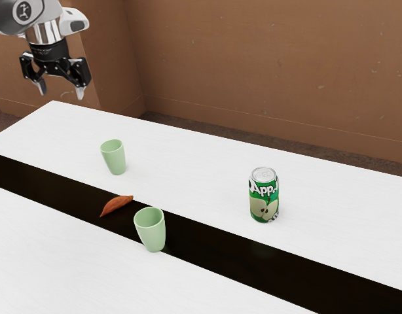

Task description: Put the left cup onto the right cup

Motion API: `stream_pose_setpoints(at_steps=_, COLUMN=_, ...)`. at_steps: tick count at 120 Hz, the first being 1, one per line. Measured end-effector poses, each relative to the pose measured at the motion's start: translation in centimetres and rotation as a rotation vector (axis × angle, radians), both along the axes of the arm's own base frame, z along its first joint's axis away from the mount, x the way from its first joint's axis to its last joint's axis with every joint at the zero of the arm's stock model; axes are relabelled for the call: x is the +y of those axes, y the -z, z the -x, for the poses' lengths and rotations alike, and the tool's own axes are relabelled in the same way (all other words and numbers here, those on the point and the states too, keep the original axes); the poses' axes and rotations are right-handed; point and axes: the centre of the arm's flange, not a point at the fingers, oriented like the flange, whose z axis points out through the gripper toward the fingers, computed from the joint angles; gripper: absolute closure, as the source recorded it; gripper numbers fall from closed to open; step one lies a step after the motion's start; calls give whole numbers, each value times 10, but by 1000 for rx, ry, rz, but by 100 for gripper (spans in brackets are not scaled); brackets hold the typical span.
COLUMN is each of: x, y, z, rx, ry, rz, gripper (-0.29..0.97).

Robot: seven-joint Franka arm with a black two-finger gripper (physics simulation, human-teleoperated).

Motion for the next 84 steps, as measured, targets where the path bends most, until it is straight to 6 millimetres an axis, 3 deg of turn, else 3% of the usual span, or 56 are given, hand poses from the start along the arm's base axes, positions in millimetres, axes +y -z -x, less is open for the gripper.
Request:
stream_pose_setpoints(at_steps=39, x=1, y=10, z=-3, rx=21, ry=-6, rz=1, gripper=0)
stream_pose_setpoints(at_steps=72, x=-9, y=119, z=-59, rx=131, ry=-10, rz=33, gripper=0)
stream_pose_setpoints(at_steps=84, x=7, y=163, z=-71, rx=164, ry=-58, rz=85, gripper=0)
